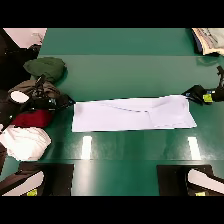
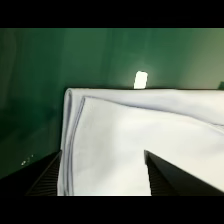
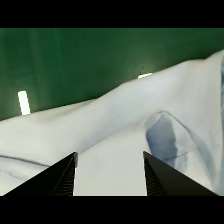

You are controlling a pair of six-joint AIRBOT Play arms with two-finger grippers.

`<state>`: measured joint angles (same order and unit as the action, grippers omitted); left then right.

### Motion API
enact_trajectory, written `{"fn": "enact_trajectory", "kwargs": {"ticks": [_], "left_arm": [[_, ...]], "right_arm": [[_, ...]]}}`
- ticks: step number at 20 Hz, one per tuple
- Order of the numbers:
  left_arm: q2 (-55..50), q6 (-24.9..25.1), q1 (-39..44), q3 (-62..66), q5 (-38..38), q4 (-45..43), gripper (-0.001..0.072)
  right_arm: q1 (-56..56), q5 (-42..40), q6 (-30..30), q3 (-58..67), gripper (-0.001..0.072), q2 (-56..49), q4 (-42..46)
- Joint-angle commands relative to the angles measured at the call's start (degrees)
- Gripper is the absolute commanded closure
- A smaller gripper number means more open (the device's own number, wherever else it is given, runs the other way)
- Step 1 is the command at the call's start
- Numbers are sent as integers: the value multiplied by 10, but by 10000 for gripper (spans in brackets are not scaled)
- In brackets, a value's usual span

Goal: Fold the shirts.

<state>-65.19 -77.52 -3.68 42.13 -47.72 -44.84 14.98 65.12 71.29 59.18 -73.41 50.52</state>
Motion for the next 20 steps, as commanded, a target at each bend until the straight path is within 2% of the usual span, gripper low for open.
{"fn": "enact_trajectory", "kwargs": {"ticks": [1,2,3,4,5,8,13,16,20], "left_arm": [[1,0,0,0,-17,50,92],[1,4,0,0,-39,50,270],[1,28,0,0,-61,50,573],[1,52,0,0,-78,52,677],[1,55,0,0,-93,53,685],[1,56,36,0,-104,55,684],[1,54,124,0,-116,60,685],[1,55,143,0,-127,64,685],[1,55,146,44,-123,49,685]], "right_arm": [[16,23,-14,32,225,-4,18],[24,52,-16,46,223,-4,44],[33,82,-28,57,211,-4,80],[42,102,-35,61,83,-4,112],[51,115,-35,60,-8,-5,133],[82,138,-56,61,-6,-38,131],[112,183,-135,61,-2,-137,90],[122,187,-169,61,0,-182,80],[116,202,-220,61,17,-224,20]]}}
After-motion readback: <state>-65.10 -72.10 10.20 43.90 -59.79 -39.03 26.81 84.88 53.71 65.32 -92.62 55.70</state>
